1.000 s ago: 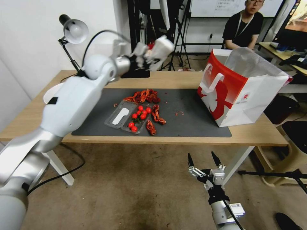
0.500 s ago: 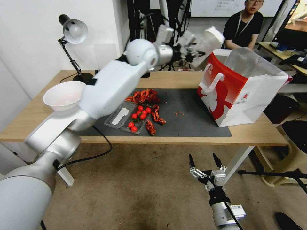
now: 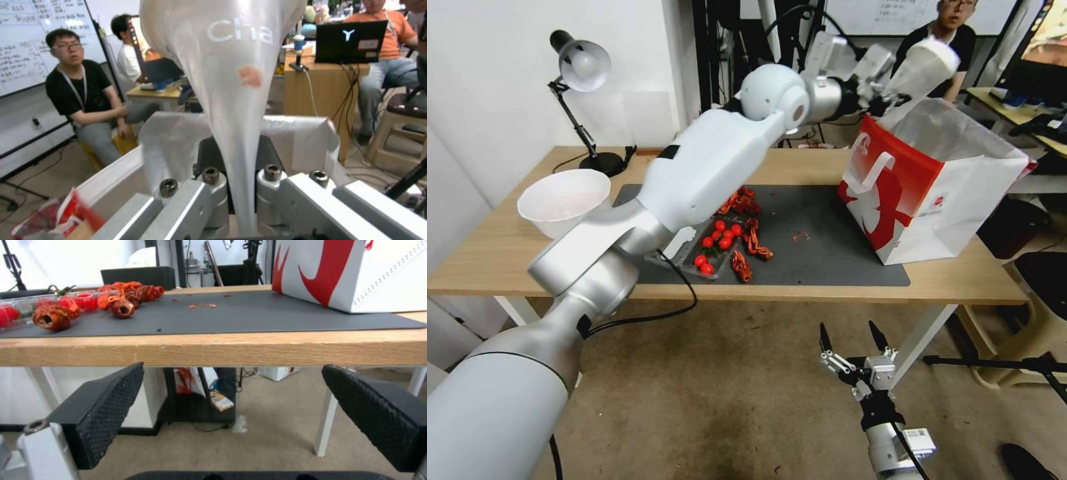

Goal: Pick up the trash from the table and place it into the takeout bag.

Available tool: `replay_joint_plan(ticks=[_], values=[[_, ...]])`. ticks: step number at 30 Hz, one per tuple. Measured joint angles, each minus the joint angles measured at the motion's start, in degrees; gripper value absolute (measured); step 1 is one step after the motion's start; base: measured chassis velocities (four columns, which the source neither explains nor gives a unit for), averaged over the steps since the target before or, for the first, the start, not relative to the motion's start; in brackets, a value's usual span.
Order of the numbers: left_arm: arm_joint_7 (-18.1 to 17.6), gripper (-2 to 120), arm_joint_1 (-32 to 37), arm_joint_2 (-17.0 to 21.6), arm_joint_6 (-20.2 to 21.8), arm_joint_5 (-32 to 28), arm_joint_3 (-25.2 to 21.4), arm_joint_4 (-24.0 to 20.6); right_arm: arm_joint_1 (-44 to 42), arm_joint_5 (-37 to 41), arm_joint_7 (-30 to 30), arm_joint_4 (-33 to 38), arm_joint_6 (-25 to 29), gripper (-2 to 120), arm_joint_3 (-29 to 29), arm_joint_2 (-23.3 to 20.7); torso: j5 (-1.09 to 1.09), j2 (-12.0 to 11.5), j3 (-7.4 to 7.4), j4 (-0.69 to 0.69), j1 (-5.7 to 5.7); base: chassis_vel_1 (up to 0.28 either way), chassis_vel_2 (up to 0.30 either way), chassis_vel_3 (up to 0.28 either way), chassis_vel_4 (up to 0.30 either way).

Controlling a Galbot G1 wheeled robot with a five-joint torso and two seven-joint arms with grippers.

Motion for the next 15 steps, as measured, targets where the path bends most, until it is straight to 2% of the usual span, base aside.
replay_joint_plan(ticks=[6, 7, 15], values=[[-0.41, 0, -0.1, -1.76, -2.4, -0.68, 1.16, 2.09, -0.17, -0.05, 0.0, 0.0, 0.07, 100, 0.02, 0.21, -0.01, 0.0, 0.0, 0.01, 0.0, 0.0, 0.0, 0.0, 0.0], [-0.49, 0, -0.09, -1.94, -4.16, -1.83, 2.43, 2.98, -0.19, -0.06, -0.01, -0.04, 0.09, 100, 0.08, 0.23, -0.01, 0.0, 0.0, 0.02, 0.0, 0.0, 0.0, 0.0, 0.0], [-1.36, 0, 1.46, -1.91, -4.88, -3.54, 4.18, 3.02, -0.05, -0.11, -0.05, -0.6, 0.16, 100, -0.02, 0.61, -0.01, 0.0, 0.0, 0.02, 0.0, 0.0, 0.0, 0.0, 0.0]])
